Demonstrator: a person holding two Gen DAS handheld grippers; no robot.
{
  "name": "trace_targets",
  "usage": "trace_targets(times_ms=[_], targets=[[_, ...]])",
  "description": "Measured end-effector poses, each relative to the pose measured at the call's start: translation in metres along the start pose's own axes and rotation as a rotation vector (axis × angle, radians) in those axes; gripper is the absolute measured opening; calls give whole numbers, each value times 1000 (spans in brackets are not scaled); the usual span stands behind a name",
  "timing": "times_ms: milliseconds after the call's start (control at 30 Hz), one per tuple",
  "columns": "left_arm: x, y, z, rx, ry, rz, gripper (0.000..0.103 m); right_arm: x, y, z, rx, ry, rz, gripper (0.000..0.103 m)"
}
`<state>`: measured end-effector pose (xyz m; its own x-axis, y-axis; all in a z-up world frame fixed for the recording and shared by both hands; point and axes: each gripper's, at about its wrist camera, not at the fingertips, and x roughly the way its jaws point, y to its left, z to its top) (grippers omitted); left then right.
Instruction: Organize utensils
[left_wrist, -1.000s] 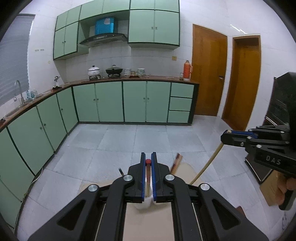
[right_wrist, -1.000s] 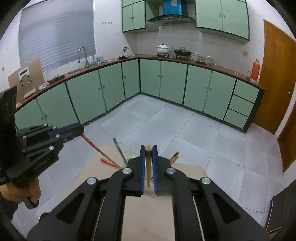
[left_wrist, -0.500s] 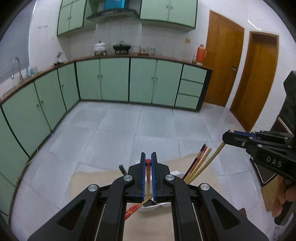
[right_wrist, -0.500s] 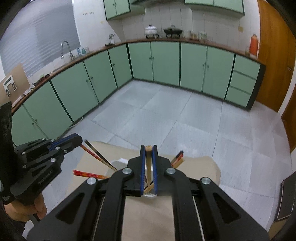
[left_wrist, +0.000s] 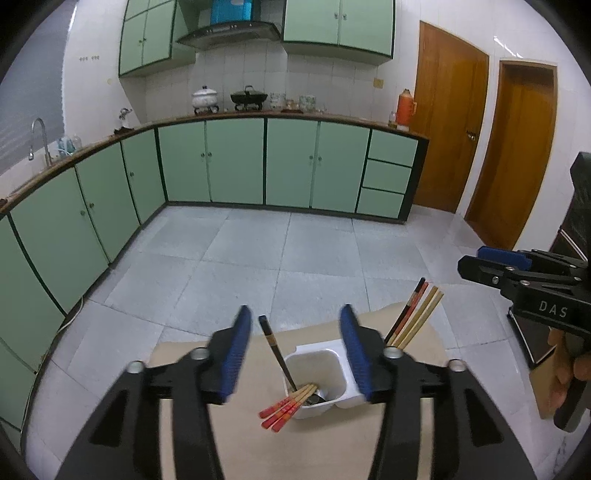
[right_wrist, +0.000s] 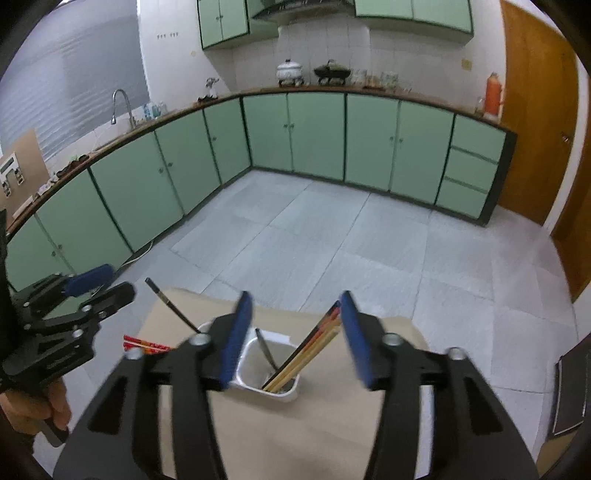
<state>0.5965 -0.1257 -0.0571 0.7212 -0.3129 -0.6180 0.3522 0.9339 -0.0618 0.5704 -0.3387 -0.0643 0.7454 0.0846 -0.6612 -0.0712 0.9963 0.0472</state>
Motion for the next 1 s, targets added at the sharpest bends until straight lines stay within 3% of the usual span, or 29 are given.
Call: trace_targets(times_ms=[100, 300, 467, 800, 1000], targets=[[-21, 3, -4, 4, -30, 22, 73, -18, -6, -8, 18, -53, -66, 86], [-66, 16, -27, -13, -74, 66, 95, -45, -22, -40, 89, -102, -128, 94], [-98, 23, -53, -7, -113, 96, 97, -68, -23, -80, 107, -153, -102, 96], [-135, 19, -106, -13, -138, 157, 97, -108, 4, -147, 24, -226, -117, 97], [-161, 8, -148, -43, -155, 135, 97, -133, 22, -188, 51, -232, -158, 97]])
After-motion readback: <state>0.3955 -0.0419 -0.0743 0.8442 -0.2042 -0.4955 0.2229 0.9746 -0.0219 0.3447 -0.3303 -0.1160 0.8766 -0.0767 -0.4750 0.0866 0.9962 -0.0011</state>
